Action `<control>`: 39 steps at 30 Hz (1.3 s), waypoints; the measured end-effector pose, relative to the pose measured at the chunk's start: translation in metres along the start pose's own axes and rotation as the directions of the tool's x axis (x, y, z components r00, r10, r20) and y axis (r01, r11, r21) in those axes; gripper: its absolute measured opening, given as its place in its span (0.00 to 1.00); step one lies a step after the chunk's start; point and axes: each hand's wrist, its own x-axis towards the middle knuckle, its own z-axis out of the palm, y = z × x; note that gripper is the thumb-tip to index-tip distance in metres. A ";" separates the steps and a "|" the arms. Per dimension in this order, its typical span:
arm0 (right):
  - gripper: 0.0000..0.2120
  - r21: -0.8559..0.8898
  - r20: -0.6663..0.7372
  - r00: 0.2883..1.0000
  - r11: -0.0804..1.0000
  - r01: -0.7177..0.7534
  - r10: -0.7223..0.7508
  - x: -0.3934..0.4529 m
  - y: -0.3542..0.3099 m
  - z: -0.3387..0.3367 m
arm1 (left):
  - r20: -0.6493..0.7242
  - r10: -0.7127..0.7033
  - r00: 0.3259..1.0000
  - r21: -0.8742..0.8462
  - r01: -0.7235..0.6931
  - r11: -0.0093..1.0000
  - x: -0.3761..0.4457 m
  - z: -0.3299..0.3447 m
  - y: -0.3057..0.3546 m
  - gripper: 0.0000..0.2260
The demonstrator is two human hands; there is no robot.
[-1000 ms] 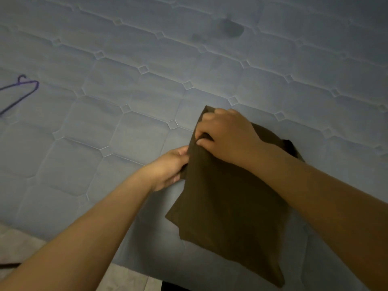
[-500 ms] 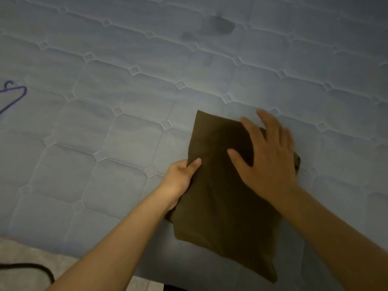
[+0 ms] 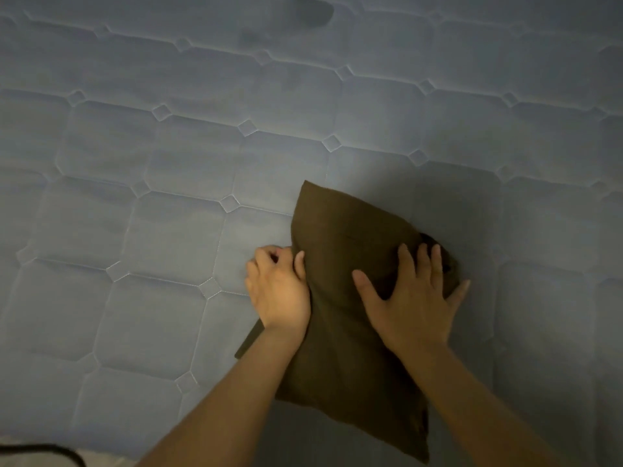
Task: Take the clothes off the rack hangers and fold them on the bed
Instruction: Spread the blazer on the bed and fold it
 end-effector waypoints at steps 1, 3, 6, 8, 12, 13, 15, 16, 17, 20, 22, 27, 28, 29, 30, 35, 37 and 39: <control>0.46 -0.026 -0.033 0.999 0.999 0.017 -0.018 0.000 0.001 0.011 | -0.032 0.028 0.999 0.029 -0.028 0.999 0.000 0.007 -0.003 0.11; 0.45 -0.044 -0.074 0.994 0.996 0.072 -0.075 0.002 0.010 0.030 | -0.072 0.094 0.993 0.086 -0.088 0.992 -0.002 0.012 -0.009 0.13; 0.43 -0.024 -0.063 0.986 0.988 0.152 -0.153 0.016 0.029 0.049 | -0.092 0.181 0.979 0.106 -0.171 0.980 -0.006 0.023 -0.013 0.14; 0.43 0.011 -0.084 0.978 0.982 0.190 -0.189 0.023 0.037 0.058 | -0.099 0.189 0.977 0.075 -0.182 0.980 -0.007 0.027 -0.014 0.15; 0.40 0.161 -0.155 0.957 0.950 0.268 -0.244 0.024 0.045 0.058 | 0.014 0.055 0.998 -0.123 -0.053 0.991 -0.010 0.016 -0.004 0.24; 0.37 0.246 -0.185 0.954 0.929 0.276 -0.235 0.022 0.047 0.056 | 0.055 0.018 0.998 -0.188 -0.007 0.982 -0.011 0.010 -0.001 0.28; 0.30 0.441 -0.291 0.947 0.860 0.259 -0.136 0.019 0.048 0.042 | 0.118 -0.015 0.993 -0.311 0.052 0.949 -0.014 -0.001 0.002 0.33; 0.28 0.516 -0.358 0.933 0.826 0.227 -0.033 0.017 0.046 0.030 | 0.150 -0.021 0.988 -0.361 0.075 0.930 -0.014 -0.008 0.005 0.35; 0.27 0.586 -0.396 0.912 0.794 0.162 0.107 0.015 0.045 0.019 | 0.197 -0.025 0.980 -0.390 0.102 0.915 -0.015 -0.015 0.008 0.35; 0.40 0.870 -0.031 0.829 0.423 -0.252 0.559 0.014 0.040 -0.009 | 0.434 -0.106 0.895 -0.398 0.296 0.868 -0.012 -0.030 0.019 0.30; 0.51 0.888 0.365 0.744 0.032 -0.460 0.559 0.019 0.037 -0.021 | 0.601 -0.160 0.783 -0.434 0.488 0.757 -0.006 -0.040 0.026 0.26; 0.35 0.769 0.638 0.745 -0.115 -0.628 0.194 0.005 0.031 -0.070 | 0.738 -0.143 0.659 -0.490 0.670 0.558 -0.008 -0.086 0.028 0.19; 0.30 0.787 0.616 0.772 -0.120 -0.605 0.156 0.004 0.029 -0.080 | 0.729 -0.135 0.671 -0.510 0.664 0.547 -0.009 -0.097 0.027 0.18; 0.29 0.799 0.601 0.790 -0.126 -0.588 0.120 0.002 0.026 -0.092 | 0.718 -0.128 0.684 -0.532 0.658 0.533 -0.008 -0.110 0.027 0.17; 0.30 0.809 0.585 0.806 -0.134 -0.573 0.090 0.000 0.021 -0.107 | 0.706 -0.117 0.699 -0.561 0.652 0.510 -0.007 -0.125 0.027 0.17; 0.22 0.882 0.464 0.885 -0.081 -0.465 -0.034 -0.027 -0.029 -0.207 | 0.609 -0.112 0.785 -0.707 0.601 0.374 0.002 -0.222 0.040 0.13; 0.17 0.910 0.401 0.907 -0.064 -0.411 -0.127 -0.045 -0.053 -0.256 | 0.563 -0.110 0.819 -0.760 0.566 0.320 0.004 -0.268 0.049 0.11; 0.17 0.935 0.339 0.915 -0.033 -0.354 -0.218 -0.064 -0.076 -0.305 | 0.514 -0.112 0.850 -0.808 0.524 0.270 0.004 -0.319 0.058 0.11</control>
